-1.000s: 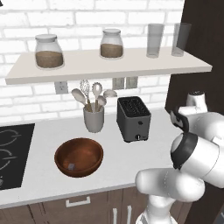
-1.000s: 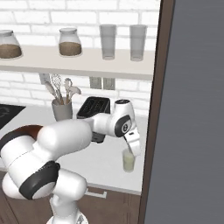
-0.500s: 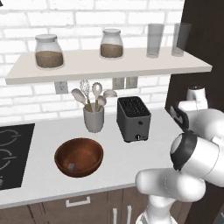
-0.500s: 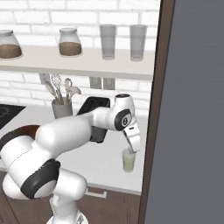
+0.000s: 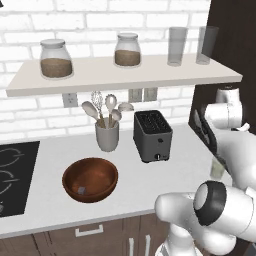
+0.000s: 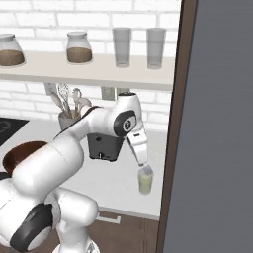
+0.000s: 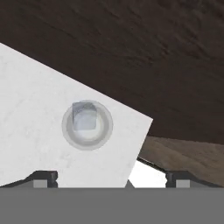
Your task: Grab a lemon wedge from the fridge and one ice cube from the ice bowl, and put them in the glass of lemonade.
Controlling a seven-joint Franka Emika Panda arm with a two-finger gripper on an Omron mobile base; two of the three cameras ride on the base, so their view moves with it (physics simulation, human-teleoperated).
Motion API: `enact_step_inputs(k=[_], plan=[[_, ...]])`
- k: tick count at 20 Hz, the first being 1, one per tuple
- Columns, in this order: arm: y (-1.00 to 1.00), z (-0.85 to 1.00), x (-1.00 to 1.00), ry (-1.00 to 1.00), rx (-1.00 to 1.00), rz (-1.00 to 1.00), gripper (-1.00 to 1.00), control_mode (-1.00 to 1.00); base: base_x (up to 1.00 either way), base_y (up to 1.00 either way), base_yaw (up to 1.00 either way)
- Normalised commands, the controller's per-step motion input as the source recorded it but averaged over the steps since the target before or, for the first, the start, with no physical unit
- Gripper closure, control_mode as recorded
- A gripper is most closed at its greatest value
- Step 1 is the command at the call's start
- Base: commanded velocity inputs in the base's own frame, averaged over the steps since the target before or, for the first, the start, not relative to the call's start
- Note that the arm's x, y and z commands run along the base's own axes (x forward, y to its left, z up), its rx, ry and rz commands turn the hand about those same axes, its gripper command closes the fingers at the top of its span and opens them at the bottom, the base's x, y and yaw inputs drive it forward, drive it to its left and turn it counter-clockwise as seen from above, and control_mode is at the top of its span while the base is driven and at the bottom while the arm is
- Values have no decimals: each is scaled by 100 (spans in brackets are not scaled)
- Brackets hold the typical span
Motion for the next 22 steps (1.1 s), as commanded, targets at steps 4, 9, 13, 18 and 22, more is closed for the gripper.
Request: enact_step_inputs(k=[4,9,13,18,22], plan=[[97,25,-100,-15,-4,17,-100,-100,0,0,0],[98,40,-32,-19,-1,34,-100,-100,0,0,0],[53,32,-38,-44,2,38,-100,-100,0,0,0],[12,0,-5,-16,12,10,-100,-100,0,0,0],[0,0,0,0,4,0,-100,100,-32,0,0]])
